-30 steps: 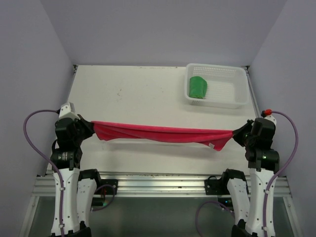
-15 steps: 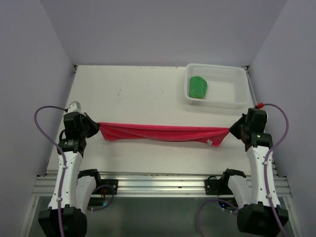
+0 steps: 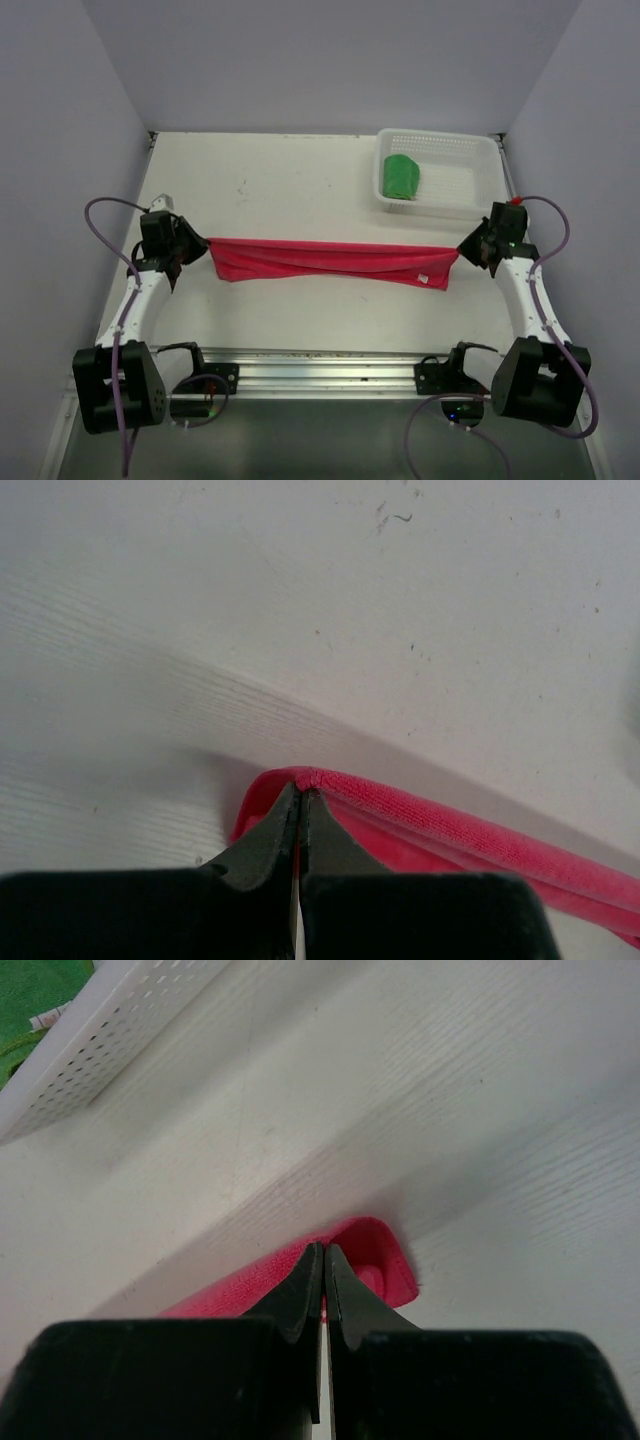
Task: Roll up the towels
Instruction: Fold the towel
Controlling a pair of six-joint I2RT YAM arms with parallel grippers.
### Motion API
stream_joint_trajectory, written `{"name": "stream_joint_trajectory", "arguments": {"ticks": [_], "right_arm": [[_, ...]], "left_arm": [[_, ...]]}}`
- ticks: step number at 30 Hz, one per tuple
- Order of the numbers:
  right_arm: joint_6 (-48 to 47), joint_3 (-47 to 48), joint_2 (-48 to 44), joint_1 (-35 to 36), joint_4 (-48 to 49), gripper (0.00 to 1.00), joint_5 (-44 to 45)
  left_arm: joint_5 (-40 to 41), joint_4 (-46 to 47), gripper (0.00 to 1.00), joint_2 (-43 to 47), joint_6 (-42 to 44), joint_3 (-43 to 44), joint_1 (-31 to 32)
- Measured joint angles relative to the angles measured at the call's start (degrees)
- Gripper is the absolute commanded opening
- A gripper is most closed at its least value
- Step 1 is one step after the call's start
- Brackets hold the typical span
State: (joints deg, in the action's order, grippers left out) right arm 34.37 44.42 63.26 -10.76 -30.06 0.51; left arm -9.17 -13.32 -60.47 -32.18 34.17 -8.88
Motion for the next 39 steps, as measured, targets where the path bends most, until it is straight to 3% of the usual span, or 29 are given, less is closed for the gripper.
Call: {"name": "stream_joint_trajectory", "arguments": {"ticks": [17,31,33,36,39], "right_arm": [[0.13,3.91,14.56,0.17,7.85,0.0,0.31],[0.11,7.41,22.75,2.45,11.45,0.04,3.37],[0.11,8.04,23.58,2.78,11.76,0.06,3.82],[0.11,8.9,24.9,2.99,12.28,0.19,4.55],[0.17,9.14,25.73,2.97,13.09,0.31,5.05]], "left_arm": [[-3.69,10.88,0.0,-18.86,0.04,6.8,0.81],[-3.96,14.34,0.0,-28.89,-0.02,11.15,1.9],[-4.0,14.95,0.0,-30.58,-0.07,11.98,1.92],[-4.07,15.52,0.01,-32.59,-0.22,12.98,2.03],[-4.0,16.24,0.18,-33.51,-0.26,13.42,2.19]]}}
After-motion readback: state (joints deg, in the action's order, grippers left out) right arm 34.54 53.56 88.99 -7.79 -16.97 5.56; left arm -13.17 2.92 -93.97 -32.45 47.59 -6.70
